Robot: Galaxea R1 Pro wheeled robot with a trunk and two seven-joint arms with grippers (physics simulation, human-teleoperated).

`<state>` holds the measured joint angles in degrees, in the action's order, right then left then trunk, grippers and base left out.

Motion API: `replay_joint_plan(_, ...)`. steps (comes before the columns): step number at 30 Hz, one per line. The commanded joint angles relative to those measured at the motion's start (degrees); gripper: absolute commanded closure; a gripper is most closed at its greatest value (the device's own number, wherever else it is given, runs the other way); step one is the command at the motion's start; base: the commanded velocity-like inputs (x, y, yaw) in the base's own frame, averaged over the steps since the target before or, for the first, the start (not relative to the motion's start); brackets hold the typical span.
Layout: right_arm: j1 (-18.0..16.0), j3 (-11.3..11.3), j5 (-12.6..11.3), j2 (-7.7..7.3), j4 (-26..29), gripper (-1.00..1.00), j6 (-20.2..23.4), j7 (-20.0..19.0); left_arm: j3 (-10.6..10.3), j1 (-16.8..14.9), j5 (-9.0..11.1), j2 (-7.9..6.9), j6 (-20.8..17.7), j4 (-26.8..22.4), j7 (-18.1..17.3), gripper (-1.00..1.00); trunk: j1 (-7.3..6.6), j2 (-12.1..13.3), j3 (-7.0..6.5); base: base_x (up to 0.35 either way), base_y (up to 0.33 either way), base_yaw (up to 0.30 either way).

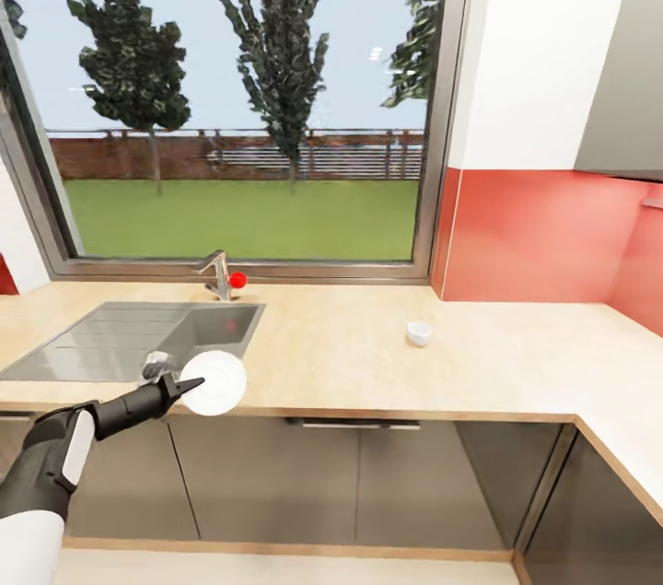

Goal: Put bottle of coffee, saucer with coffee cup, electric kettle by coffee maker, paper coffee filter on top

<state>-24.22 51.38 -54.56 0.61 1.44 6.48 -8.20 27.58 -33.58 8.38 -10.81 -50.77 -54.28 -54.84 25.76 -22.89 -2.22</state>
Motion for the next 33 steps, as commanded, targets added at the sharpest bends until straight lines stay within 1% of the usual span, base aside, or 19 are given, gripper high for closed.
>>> replay_joint_plan(1, 0.0, 0.5, -0.6, -0.03, 0.0, -1.0, 0.2, -0.1, 0.1, 0.1, -0.1, 0.0, -0.2, -1.0, -0.1, 1.0, 0.02, 0.0, 0.02, 0.0, 0.0, 0.275)
replay_joint_plan(6, 0.1, 0.5, -0.6, -0.08, 0.0, -1.0, 0.2, -0.1, 0.1, 0.3, -0.1, 0.11, -0.3, -2.6, -0.1, 1.0, 0.02, 0.0, 0.02, -0.081, 0.0, 0.276)
replay_joint_plan(16, 0.2, 0.5, -0.6, -0.08, 0.0, -1.0, 0.2, -0.2, 0.2, 0.2, -0.1, 0.09, -0.4, -3.1, -0.2, 1.0, 0.02, 0.0, 0.02, -0.32, 0.0, 0.253)
replay_joint_plan(17, 0.2, 0.5, -0.6, -0.71, 0.0, -1.0, 0.2, -0.2, 0.3, 0.2, -0.1, 0.02, -0.4, -3.1, -0.2, 1.0, 0.02, 0.0, 0.02, -0.337, 0.0, 0.029)
replay_joint_plan(19, 0.2, 0.5, -0.6, -1.12, 0.0, -1.0, 0.2, -0.2, 0.3, 0.2, -0.1, 0.01, -0.4, -3.1, -0.2, 1.0, 0.02, 0.0, 0.02, -0.28, 0.0, 0.026)
replay_joint_plan(22, 0.2, 0.5, -0.6, -1.29, 0.1, -1.0, 0.2, -0.2, 0.3, 0.2, -0.1, -0.14, -0.4, -3.2, -0.2, 1.0, 0.02, 0.0, 0.02, -0.07, 0.0, 0.185)
replay_joint_plan(33, 0.2, 0.5, -0.6, -1.23, 0.1, -1.0, 0.3, -0.2, 0.3, 0.2, -0.1, -0.39, -0.4, -2.9, -0.2, 1.0, 0.02, 0.0, 0.26, -0.002, 0.0, 0.271)
